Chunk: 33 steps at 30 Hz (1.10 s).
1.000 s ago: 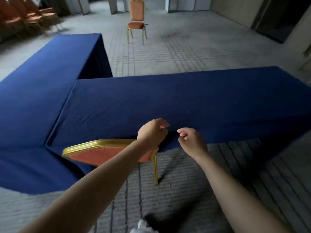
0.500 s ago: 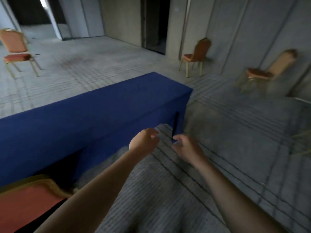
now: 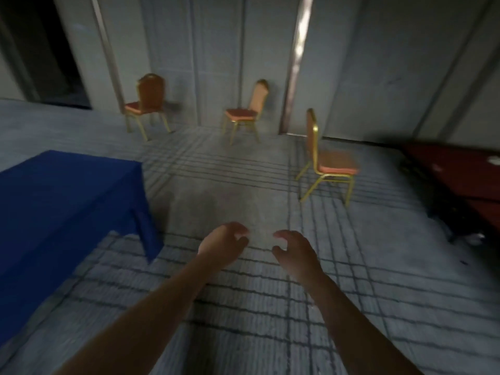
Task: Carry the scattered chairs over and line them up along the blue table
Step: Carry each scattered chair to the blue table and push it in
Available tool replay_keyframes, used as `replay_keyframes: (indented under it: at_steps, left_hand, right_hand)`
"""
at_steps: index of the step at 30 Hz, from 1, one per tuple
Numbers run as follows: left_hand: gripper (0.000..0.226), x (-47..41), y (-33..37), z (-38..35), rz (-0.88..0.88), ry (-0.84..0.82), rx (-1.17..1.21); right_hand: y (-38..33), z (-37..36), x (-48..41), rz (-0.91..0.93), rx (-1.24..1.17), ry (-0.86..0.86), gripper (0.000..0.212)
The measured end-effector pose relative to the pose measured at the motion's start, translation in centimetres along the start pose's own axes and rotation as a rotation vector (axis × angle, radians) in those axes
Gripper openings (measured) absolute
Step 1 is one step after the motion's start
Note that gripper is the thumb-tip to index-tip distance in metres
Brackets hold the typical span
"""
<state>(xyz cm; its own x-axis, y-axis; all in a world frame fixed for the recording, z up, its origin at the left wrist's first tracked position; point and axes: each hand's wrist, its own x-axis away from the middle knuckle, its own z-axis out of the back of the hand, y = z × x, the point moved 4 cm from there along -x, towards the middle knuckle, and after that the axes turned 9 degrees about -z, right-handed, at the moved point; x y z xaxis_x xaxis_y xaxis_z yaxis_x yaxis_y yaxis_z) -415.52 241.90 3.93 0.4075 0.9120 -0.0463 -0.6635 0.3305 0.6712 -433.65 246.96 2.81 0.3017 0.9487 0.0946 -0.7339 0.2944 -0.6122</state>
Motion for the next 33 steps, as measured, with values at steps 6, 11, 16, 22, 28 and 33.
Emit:
replay_keyframes:
  at_steps: [6,11,16,22,28,33]
  left_hand:
    - [0.033,-9.3,7.0,-7.8,-0.164,-0.162,0.078]
    - [0.044,-17.8,11.3,-12.3,-0.274,-0.241,0.100]
    - [0.044,-28.8,12.9,-14.2,-0.291,-0.238,0.128]
    - [0.038,-41.2,15.0,-15.7,-0.343,-0.221,0.116]
    - [0.039,-52.2,16.3,-18.4,-0.301,-0.245,0.091]
    - [0.045,-64.2,16.0,-20.1,-0.265,-0.130,0.156]
  right_hand:
    - [8.8,7.3,-2.9,-0.233,-0.034,0.147,0.043]
    - [13.3,11.6,-9.1,-0.291,-0.010,0.212,0.044]
    - [15.1,15.2,-18.7,-0.304,-0.011,0.253,0.044]
    - [17.3,18.9,-29.8,-0.320,-0.049,0.283,0.045]
    - [19.8,21.5,-40.9,-0.313,-0.056,0.271,0.046]
    - [21.5,25.1,-53.6,-0.243,-0.036,0.240,0.048]
